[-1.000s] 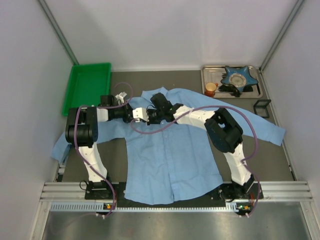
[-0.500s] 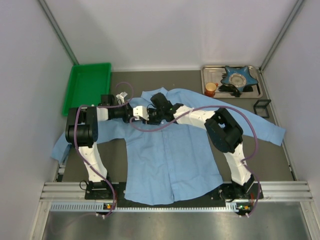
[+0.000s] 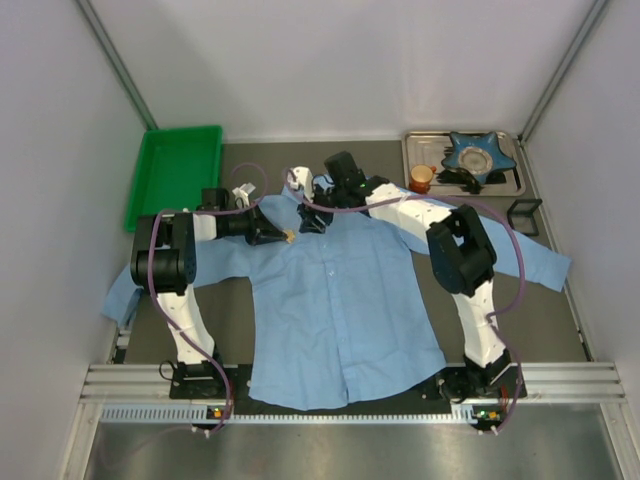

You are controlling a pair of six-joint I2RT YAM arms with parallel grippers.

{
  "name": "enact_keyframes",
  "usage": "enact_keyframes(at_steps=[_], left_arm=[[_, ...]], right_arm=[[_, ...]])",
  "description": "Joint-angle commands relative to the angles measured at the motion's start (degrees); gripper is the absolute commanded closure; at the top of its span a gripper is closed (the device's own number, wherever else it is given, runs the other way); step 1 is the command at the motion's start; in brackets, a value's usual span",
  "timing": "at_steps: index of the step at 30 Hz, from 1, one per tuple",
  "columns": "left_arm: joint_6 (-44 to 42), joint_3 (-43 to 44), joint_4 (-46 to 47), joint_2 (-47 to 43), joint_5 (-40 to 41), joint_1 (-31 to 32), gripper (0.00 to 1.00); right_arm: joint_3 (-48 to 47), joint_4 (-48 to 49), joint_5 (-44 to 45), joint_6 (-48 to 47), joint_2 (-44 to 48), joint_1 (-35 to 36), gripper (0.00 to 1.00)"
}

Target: Pin the brooch onto the clothing

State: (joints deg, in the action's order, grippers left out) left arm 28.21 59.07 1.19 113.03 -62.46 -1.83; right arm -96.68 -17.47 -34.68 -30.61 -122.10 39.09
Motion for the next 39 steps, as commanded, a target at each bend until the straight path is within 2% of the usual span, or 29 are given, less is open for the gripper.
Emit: enact_keyframes(at_steps=[1, 7, 13, 22, 27, 39], left_arm=[[-2.0, 1.7, -0.9, 0.7, -2.4, 0.1, 1.00], [-2.5, 1.7, -1.0, 1.1, -2.8, 0.2, 1.00], [-4.0, 1.9, -2.5, 1.2, -3.3, 0.2, 1.00], [-5.5, 2.7, -4.2, 1.7, -3.8, 0.2, 1.00], [-5.5, 2.5, -4.0, 1.7, -4.0, 0.2, 1.00], [-5.4, 2.6, -3.3, 1.7, -4.8, 0.3, 1.00]], right_arm=[[-6.8, -1.4, -11.5, 13.3, -2.3, -2.0, 0.48], [-13.9, -1.4, -20.9, 25.4, -10.1, -3.8, 0.53], [-17.9, -1.3, -23.8, 30.0, -15.8, -4.6, 0.52], [-18.0, -0.5, -24.1, 31.8, -18.1, -4.6, 0.50], [-18.1, 0.0, -25.1, 32.4, -18.9, -4.6, 0.57], [-18.9, 1.9, -23.5, 34.1, -21.2, -4.5, 0.58]])
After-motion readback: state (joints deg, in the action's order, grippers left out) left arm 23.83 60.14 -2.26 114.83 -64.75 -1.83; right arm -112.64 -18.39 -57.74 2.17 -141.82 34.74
